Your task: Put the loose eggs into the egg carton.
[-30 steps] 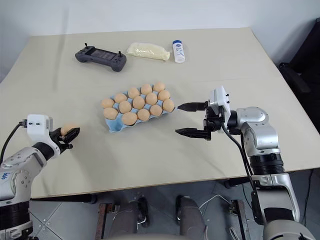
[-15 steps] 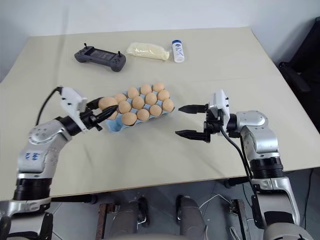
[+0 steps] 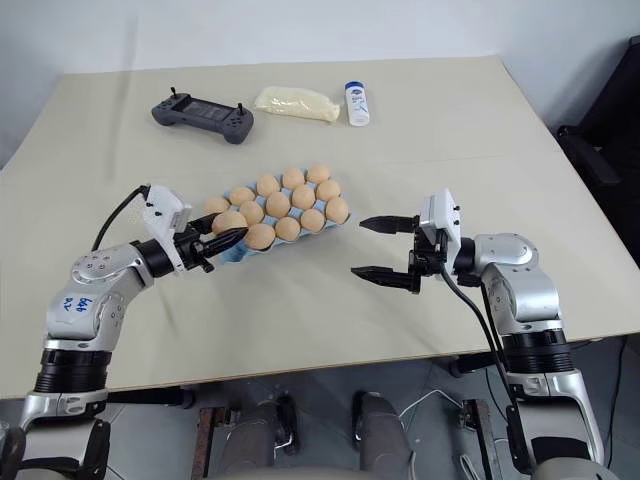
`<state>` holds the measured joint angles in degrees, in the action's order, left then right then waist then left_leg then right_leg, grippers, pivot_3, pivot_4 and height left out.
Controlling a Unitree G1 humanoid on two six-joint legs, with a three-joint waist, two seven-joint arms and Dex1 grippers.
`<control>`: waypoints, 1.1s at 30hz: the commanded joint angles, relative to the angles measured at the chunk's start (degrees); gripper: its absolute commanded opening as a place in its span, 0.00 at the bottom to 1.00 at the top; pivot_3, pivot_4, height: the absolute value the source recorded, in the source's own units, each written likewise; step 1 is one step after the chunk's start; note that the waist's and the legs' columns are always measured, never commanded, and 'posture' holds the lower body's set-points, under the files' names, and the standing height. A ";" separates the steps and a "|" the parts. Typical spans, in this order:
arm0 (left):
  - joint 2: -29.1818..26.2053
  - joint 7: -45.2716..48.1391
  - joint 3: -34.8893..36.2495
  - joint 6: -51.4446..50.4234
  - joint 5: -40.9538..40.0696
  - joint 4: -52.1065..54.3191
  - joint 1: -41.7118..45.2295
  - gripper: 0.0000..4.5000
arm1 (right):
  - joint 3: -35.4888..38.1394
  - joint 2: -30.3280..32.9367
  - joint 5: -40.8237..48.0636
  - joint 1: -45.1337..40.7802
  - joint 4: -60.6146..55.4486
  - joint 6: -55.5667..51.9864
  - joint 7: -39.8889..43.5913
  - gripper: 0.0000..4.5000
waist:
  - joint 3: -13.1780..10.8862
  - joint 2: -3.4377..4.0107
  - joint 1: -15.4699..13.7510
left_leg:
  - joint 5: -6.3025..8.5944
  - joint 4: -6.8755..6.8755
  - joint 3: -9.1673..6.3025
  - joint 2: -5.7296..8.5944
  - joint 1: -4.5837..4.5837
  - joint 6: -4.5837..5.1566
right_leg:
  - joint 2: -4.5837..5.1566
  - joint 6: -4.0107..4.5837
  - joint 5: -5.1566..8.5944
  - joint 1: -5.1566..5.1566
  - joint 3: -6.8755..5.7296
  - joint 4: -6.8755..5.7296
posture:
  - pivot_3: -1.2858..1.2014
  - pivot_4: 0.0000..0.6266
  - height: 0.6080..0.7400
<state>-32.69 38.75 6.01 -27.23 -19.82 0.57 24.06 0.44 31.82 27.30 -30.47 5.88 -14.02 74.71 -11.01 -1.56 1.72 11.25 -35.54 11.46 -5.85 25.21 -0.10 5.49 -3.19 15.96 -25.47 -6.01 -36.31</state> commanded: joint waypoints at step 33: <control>-5.95 10.30 18.51 6.07 -10.46 5.31 -17.69 0.99 | 1.08 2.58 -2.32 -5.34 9.05 6.00 3.23 1.00 | 0.00 0.00 0.20 | 0.04 -0.15 -0.02 -0.08 0.02 0.01 | 0.29 0.10 0.03 -0.03 0.02 -0.10 | 0.52 0.24 1.00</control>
<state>-37.36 48.31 22.51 -22.62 -29.31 5.69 6.31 0.31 33.59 24.55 -34.13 15.22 -9.36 77.46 -11.01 -1.57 1.91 11.28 -35.65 11.45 -5.93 25.22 -0.09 5.79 -3.09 16.00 -25.51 -5.99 -36.40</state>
